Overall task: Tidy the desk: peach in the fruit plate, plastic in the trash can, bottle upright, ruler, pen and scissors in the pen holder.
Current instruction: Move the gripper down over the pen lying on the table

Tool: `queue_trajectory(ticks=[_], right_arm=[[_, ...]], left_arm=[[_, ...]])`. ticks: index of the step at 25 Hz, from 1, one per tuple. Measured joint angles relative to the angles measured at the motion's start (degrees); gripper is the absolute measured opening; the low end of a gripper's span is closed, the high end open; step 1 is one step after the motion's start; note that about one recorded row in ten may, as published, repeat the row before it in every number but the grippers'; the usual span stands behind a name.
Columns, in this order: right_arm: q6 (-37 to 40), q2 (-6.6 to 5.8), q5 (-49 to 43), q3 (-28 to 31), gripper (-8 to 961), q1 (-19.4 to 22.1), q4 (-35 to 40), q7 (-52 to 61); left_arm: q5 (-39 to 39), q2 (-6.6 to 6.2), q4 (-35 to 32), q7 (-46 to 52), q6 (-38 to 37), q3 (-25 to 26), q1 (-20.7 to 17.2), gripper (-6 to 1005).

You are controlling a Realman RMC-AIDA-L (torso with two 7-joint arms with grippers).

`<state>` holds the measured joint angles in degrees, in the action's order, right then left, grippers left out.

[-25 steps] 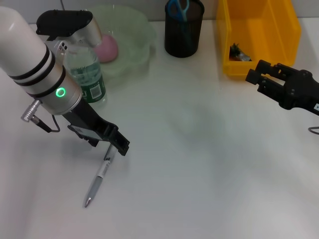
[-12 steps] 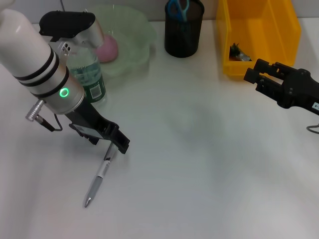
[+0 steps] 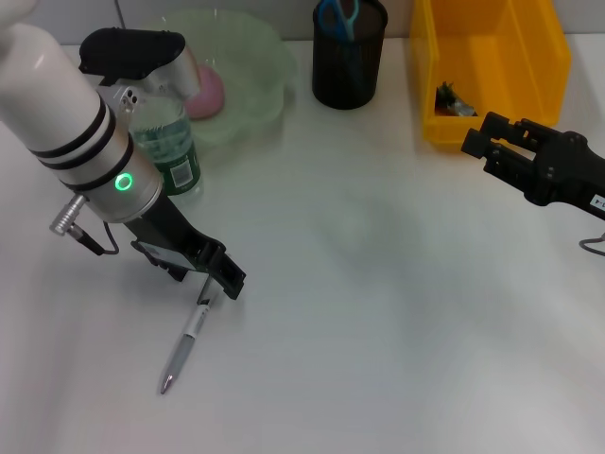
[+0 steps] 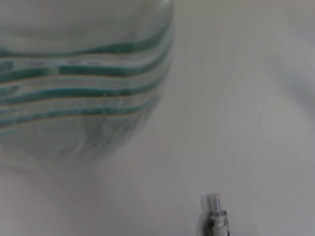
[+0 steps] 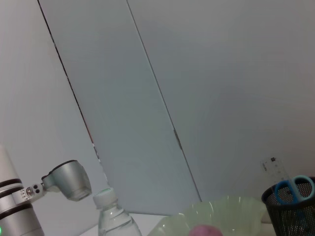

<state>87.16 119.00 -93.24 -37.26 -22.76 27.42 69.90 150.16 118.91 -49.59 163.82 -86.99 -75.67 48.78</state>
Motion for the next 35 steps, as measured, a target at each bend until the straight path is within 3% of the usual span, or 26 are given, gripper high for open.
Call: queue_trajectory(ticks=[30,35], right_arm=[[-0.16,0.0,0.01,0.28,474,-0.74,-0.53,-0.2],[-0.62,0.0,0.01,0.14,473,-0.91,-0.53,-0.2]], left_arm=[[0.19,0.08,1.35,-0.09,0.63,-1.77,0.29,818],[-0.05,0.19,1.99,-0.08,0.09,-1.78,1.14,704]])
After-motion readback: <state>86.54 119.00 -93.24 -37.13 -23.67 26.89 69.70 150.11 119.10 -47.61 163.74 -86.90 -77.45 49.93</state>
